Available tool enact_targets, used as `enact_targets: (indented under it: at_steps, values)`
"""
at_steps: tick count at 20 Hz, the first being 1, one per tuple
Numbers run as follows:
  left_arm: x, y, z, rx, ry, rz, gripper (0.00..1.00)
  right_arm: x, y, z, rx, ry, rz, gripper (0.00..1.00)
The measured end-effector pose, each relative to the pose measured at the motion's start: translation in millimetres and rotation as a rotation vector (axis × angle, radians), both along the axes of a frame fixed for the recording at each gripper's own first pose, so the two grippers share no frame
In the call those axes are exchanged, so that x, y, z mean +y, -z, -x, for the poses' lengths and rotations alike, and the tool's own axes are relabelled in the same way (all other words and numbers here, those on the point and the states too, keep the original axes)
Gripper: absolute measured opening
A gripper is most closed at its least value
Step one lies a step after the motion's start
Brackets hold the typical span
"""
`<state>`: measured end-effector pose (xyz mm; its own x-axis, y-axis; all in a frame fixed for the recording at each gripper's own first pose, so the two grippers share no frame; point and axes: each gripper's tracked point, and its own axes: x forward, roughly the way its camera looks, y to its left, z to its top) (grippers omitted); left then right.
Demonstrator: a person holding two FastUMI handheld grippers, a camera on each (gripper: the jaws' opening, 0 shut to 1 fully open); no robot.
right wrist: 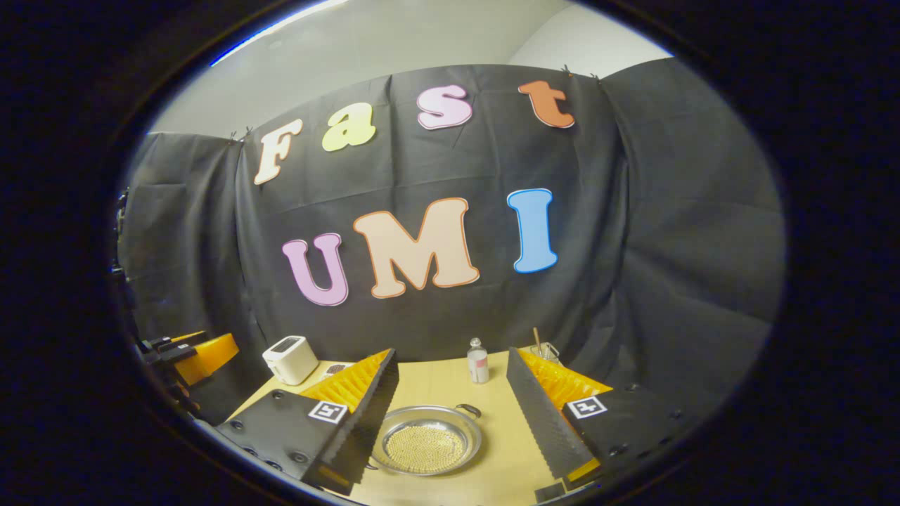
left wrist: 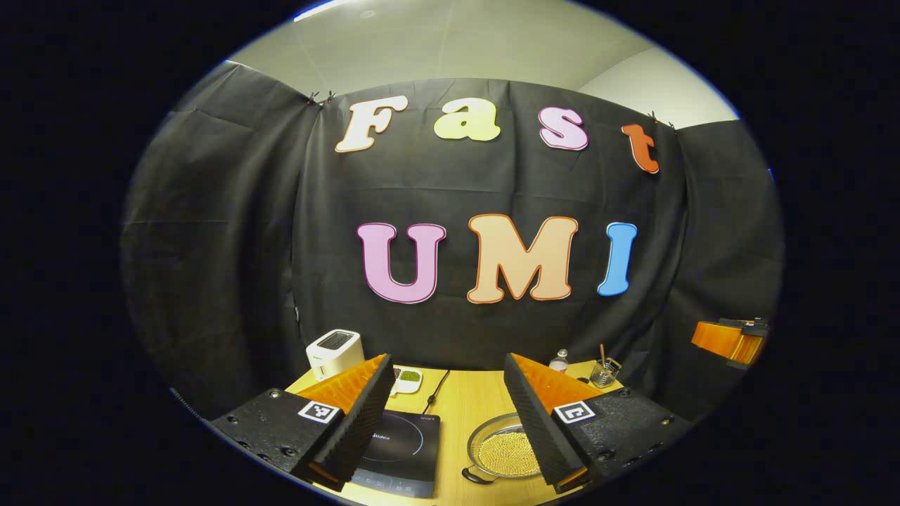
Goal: First push the handle of the pot to place it horizontally, then grasp the pot with both hands and set it on the induction cooktop.
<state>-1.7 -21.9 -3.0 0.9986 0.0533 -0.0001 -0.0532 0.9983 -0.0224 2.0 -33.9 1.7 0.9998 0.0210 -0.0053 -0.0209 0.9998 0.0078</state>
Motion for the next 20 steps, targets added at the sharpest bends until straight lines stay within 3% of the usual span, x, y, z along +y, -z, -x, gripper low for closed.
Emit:
enact_targets:
  at_steps: [7, 13, 17, 18, 20]
  values:
    - [-7.4, 8.8, 14.2, -0.011, -0.054, 0.018, 0.95, -9.9, 9.4, 1.5, 0.007, -0.053, 0.013, 0.89]
    - [-5.2, 16.0, 26.4, 0.001, -0.102, -0.001, 0.92, -14.7, 8.4, 0.6, -0.003, -0.09, 0.011, 0.89]
    - [-6.1, 16.9, 30.8, 0.004, -0.113, -0.007, 0.95, -14.6, 6.6, -3.5, -0.004, -0.109, -0.002, 0.82]
    - [-6.4, 17.0, 30.7, 0.005, -0.115, -0.007, 0.95, -11.3, 6.9, -0.4, -0.01, -0.127, -0.009, 0.77]
    - [-5.8, 17.9, 31.3, 0.008, -0.12, -0.009, 0.95, -12.5, 7.1, -5.4, -0.006, -0.136, -0.023, 0.41]
